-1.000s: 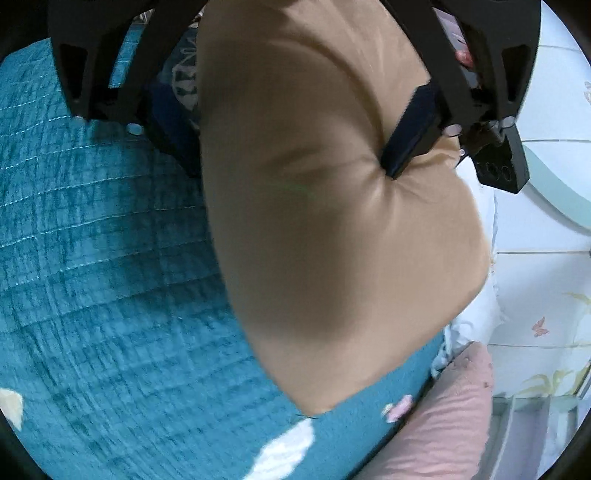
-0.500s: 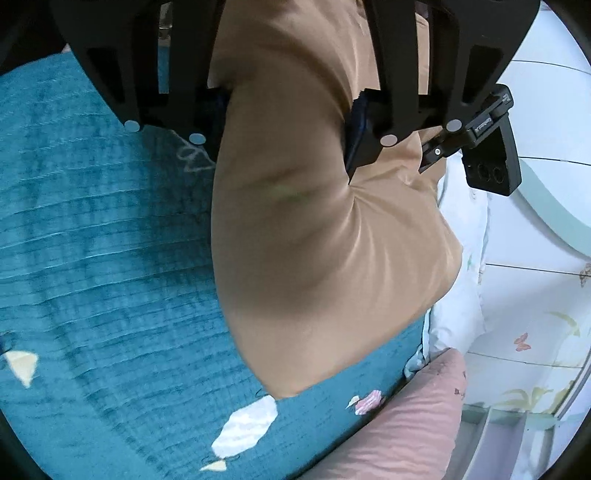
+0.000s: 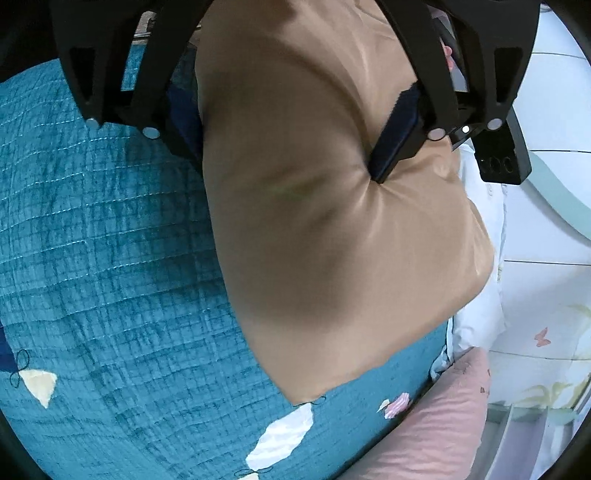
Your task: Fold large clothes
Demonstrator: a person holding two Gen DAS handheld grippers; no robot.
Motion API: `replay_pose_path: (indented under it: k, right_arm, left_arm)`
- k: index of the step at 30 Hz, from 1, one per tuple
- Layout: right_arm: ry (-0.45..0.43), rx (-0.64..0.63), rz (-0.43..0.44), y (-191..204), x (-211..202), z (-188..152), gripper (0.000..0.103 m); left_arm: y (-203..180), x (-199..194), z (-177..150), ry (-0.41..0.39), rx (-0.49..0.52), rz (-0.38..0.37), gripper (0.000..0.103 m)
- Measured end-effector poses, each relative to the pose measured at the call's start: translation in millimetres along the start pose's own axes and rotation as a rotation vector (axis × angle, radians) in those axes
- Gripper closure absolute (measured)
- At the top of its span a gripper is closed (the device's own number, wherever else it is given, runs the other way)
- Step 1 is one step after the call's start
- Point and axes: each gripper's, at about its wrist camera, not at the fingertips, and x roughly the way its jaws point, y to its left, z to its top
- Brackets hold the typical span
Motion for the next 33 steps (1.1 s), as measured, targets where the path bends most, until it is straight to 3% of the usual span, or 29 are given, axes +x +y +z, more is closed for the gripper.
replay_pose_path:
  k: [4,7,8,9,10,12,15,25,33]
  right_arm:
    - [0.041,0.079,0.086,-7.7,22.1,3.7,0.009]
    - [0.030,0.080,0.098,-6.1,28.8,5.6,0.008]
    - [0.020,0.065,0.098,-1.3,28.6,6.4,0.015]
    - [0.013,0.045,0.110,3.4,27.8,7.1,0.026]
    - [0.007,0.037,0.118,5.2,25.9,7.8,0.031]
    - [-0.001,0.043,0.157,2.1,21.0,8.3,0.048]
    - [-0.019,0.047,0.210,-2.4,13.7,4.0,0.056]
    - [-0.107,-0.075,0.201,19.6,-24.3,-5.9,0.060]
    - [-0.149,-0.077,0.197,7.9,-53.7,-14.0,0.060]
  left_arm:
    - [16.3,10.6,1.9,0.018,-0.060,-0.101,0.005]
    - [27.1,10.0,-1.6,0.031,-0.110,-0.295,0.010]
    - [26.4,12.6,-3.3,0.048,-0.107,-0.319,0.028]
    - [25.8,14.8,-4.6,0.058,-0.106,-0.329,0.035]
    - [24.8,16.7,-6.3,0.057,-0.107,-0.344,0.037]
    - [18.0,16.8,-8.7,0.056,-0.083,-0.351,0.044]
    - [3.0,10.7,-10.7,0.038,-0.023,-0.349,0.051]
    - [-22.0,-14.1,-18.3,-0.035,0.034,-0.352,0.057]
    - [-64.9,-5.2,-25.5,-0.013,0.129,-0.325,0.057]
